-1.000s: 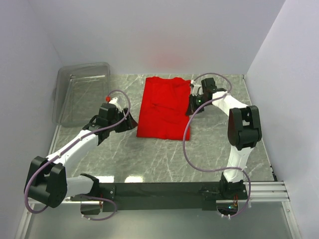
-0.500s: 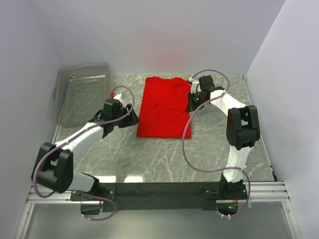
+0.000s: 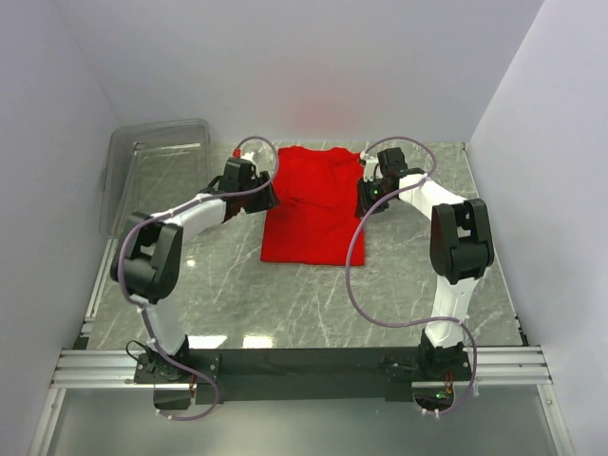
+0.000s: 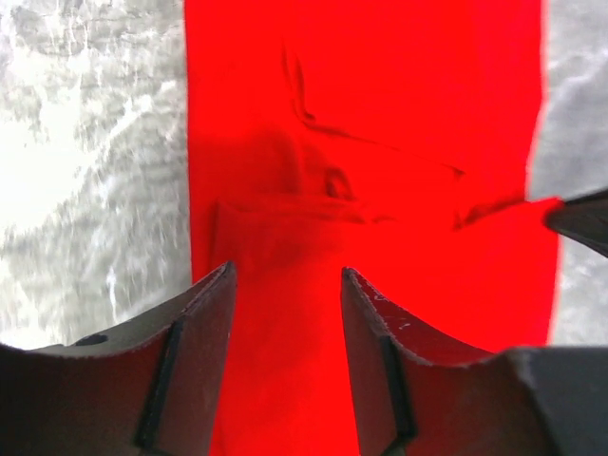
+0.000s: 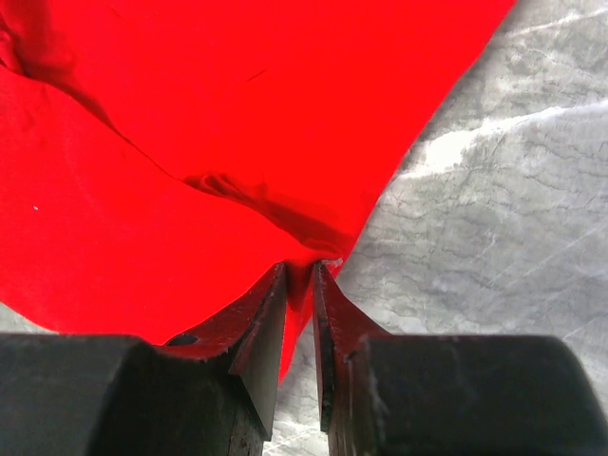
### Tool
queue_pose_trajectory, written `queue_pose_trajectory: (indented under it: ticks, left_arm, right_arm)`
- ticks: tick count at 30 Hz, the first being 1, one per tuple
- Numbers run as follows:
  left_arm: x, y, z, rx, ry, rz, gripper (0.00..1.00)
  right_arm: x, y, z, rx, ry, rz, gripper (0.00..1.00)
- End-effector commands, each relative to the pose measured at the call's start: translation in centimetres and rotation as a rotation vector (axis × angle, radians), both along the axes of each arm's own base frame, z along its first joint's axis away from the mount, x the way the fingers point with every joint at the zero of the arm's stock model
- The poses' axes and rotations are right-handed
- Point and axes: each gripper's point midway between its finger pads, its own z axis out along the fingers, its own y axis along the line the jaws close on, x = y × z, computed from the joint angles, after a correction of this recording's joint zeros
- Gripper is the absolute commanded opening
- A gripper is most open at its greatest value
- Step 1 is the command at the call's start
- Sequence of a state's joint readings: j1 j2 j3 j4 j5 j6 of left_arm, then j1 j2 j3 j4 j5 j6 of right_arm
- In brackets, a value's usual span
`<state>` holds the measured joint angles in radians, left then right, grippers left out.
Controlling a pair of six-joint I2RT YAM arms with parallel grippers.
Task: Fold and stack the t-shirts
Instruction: Fold the T-shirt at the center of the board.
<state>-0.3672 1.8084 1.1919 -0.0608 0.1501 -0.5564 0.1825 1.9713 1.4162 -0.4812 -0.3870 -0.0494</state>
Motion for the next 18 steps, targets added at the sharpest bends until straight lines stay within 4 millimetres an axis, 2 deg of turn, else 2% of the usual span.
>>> queue_pose_trajectory:
  ticks: [1, 2, 7, 11, 14, 17, 18]
  left_arm:
    - [1.3, 0.0, -0.6, 0.047, -0.001, -0.012, 0.52]
    - [1.6, -0.2, -0.5, 0.042, -0.002, -0.017, 0.52]
    - [2.0, -0.4, -2.6, 0.065, 0.043, -0.024, 0.51]
    - [2.3, -0.7, -3.2, 0.067, 0.060, -0.036, 0.48]
    - [2.6, -0.9, -3.7, 0.071, 0.071, -0.044, 0.44]
    - [2.7, -1.1, -4.4, 0.073, 0.088, -0.055, 0.35]
    - [2.6, -1.1, -4.8, 0.078, 0.099, -0.058, 0.29]
  right_arm:
    - [1.0, 0.2, 1.6, 0.025, -0.061, 0.005, 0.25]
    - [1.0, 0.3, 1.6, 0.026, -0.059, 0.006, 0.25]
    - [0.9, 0.4, 1.4, 0.031, -0.053, 0.010, 0.25]
    - [1.0, 0.6, 1.3, 0.037, -0.051, 0.011, 0.25]
    - [1.2, 0.5, 1.5, 0.037, -0.056, 0.010, 0.25]
    - [1.3, 0.6, 1.6, 0.039, -0.057, 0.010, 0.25]
    - [1.3, 0.6, 1.6, 0.041, -0.058, 0.010, 0.25]
